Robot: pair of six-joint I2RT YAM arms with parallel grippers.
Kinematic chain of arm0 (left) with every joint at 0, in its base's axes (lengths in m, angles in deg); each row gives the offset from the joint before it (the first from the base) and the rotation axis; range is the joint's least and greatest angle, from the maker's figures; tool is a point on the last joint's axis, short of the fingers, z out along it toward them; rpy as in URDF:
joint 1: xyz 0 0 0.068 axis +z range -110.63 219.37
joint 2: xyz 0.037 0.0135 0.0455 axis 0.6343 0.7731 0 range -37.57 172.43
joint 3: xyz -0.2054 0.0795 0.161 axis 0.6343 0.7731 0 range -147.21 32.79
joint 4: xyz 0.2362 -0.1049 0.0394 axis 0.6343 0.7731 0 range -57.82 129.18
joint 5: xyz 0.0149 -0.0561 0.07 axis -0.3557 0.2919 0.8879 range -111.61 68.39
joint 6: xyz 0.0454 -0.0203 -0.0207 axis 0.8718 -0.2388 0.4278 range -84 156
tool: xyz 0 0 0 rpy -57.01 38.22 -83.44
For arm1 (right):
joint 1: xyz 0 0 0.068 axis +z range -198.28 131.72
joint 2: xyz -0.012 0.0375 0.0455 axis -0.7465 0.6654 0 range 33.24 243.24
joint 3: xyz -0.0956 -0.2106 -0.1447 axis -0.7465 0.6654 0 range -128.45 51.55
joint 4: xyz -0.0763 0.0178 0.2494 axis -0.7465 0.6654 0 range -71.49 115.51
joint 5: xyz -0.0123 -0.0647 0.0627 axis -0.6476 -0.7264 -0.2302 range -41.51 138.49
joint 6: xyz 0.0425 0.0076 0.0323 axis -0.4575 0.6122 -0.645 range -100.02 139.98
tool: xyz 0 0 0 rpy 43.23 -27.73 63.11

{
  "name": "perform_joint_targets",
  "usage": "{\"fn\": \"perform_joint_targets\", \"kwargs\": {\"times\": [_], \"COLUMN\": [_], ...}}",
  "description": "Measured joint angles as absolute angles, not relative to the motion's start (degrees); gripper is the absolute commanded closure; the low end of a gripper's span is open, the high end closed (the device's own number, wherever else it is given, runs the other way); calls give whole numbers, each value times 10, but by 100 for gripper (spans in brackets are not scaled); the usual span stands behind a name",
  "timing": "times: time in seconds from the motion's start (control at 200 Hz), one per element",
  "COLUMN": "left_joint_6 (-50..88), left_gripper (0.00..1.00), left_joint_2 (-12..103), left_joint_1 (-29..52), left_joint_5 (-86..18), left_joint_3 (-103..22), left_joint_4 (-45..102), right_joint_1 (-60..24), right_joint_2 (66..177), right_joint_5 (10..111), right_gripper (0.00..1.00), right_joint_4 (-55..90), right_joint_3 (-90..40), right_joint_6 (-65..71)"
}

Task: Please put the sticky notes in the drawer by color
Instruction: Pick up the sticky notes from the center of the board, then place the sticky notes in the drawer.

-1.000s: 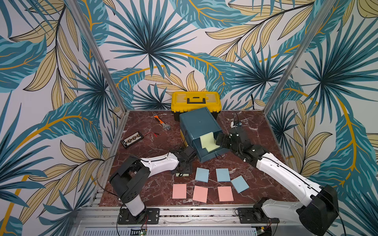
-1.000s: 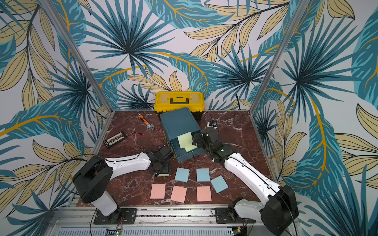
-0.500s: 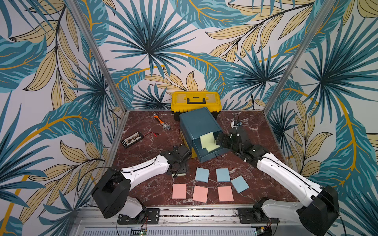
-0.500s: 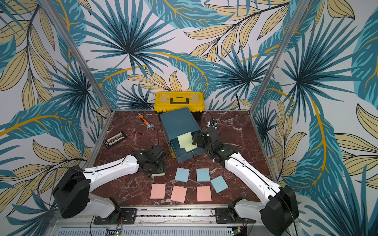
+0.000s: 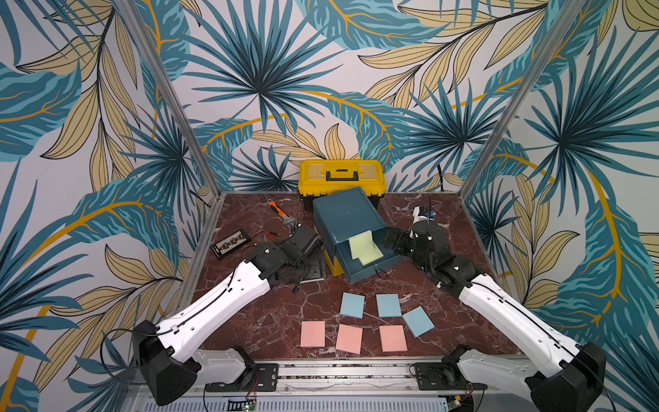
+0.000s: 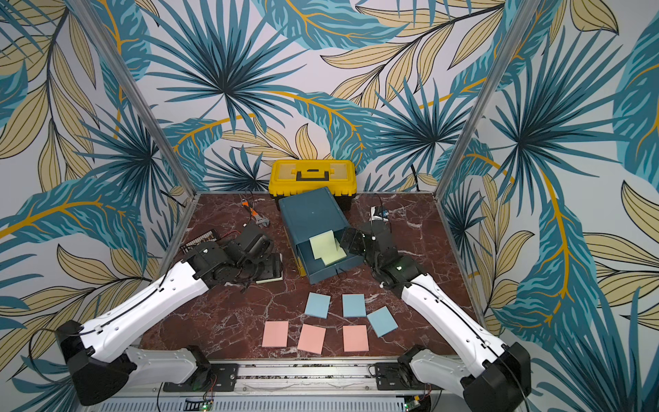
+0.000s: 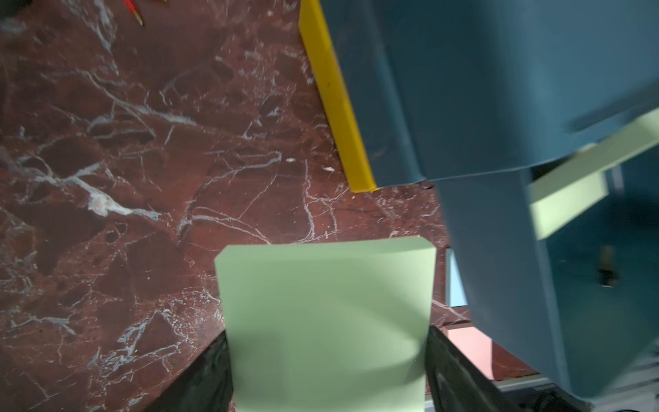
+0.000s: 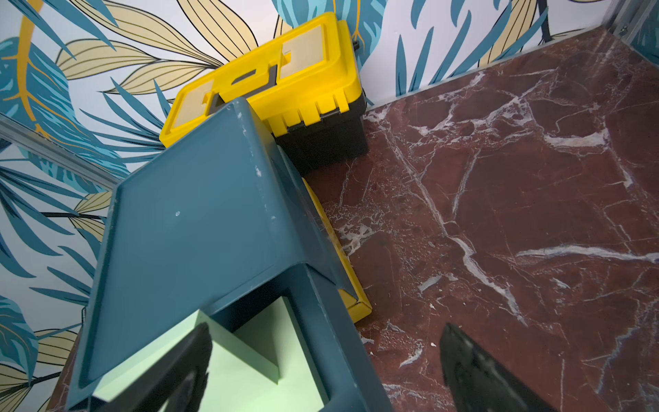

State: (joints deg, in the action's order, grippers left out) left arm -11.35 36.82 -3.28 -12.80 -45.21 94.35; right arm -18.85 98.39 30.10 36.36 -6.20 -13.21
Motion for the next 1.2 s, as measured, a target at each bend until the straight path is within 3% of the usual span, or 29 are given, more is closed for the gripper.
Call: {"fn": "perform_joint_targets", "kwargs": {"times": [0.391, 0.816, 1.202], "left_joint_6": [-50, -11, 3], "left_gripper": [19, 19, 19], "left_joint_2": [485, 619, 651], "left_joint_1": [-39, -63, -77], "left_joint_5": [-140, -166, -163], "left_joint_3": [-651, -754, -771], "left_joint_4": [963, 952, 945], "right_joint_1": [-203, -210, -214], "right_joint_2": [941, 912, 908], "right_joint_5": [277, 271, 271], "right_gripper": [1, 1, 1], "right_joint_4": [381, 405, 410], "right_joint_3": [-40, -23, -11], "right_joint_6": [-132, -132, -132]}}
